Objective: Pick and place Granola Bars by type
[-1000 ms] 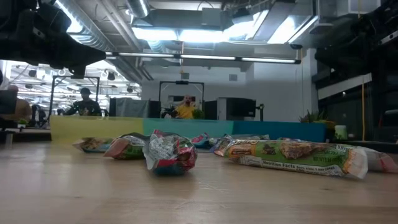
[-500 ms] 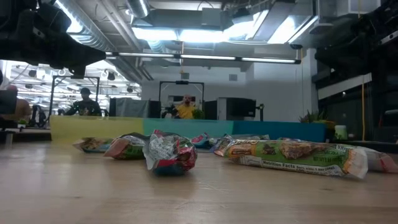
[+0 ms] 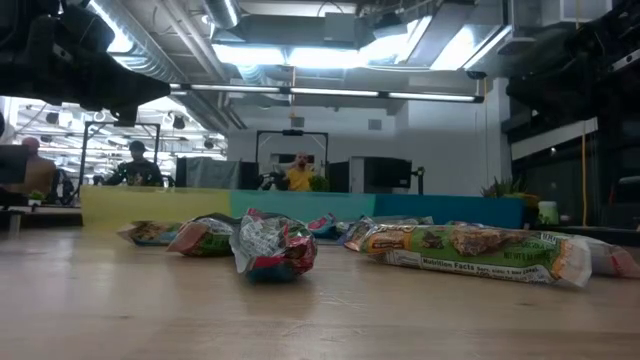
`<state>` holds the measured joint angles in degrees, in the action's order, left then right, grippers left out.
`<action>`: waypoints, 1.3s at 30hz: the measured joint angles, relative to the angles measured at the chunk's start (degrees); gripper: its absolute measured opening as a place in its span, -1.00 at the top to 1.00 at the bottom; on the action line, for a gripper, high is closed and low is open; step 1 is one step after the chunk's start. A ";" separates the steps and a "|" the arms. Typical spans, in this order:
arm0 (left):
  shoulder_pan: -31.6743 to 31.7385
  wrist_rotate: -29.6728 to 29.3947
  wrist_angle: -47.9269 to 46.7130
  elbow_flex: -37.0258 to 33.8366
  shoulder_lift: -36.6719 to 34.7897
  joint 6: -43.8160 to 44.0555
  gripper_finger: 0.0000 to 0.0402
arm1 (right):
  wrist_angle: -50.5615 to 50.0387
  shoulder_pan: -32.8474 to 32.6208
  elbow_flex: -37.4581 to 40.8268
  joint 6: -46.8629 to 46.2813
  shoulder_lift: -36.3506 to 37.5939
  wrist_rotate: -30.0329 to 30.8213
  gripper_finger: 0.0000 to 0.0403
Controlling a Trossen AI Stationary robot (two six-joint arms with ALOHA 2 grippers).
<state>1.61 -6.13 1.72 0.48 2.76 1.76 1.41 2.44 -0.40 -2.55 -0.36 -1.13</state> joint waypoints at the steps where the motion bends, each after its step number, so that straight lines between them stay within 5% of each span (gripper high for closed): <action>1: 0.01 0.02 -0.01 0.01 0.00 0.00 0.97 | 0.00 0.00 0.01 0.00 0.00 0.01 0.94; 16: 0.00 -0.29 2.37 -0.01 0.00 3.09 0.97 | 0.04 0.00 0.01 -1.94 0.00 -0.01 0.94; 27: 0.00 -12.42 20.30 1.59 0.08 15.22 0.97 | 4.49 0.02 0.00 -11.01 -0.02 4.75 0.94; 32: 0.00 -14.23 15.74 9.24 5.03 17.26 0.97 | 3.79 0.02 -4.41 -7.66 -1.06 5.63 0.94; 39: 0.00 -16.73 0.56 32.09 25.92 21.07 0.97 | -18.22 0.02 -25.07 -7.54 -11.90 8.65 0.94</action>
<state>1.61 -22.85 2.27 32.58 28.69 22.82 -16.81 2.46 -25.48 -10.09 -12.26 7.52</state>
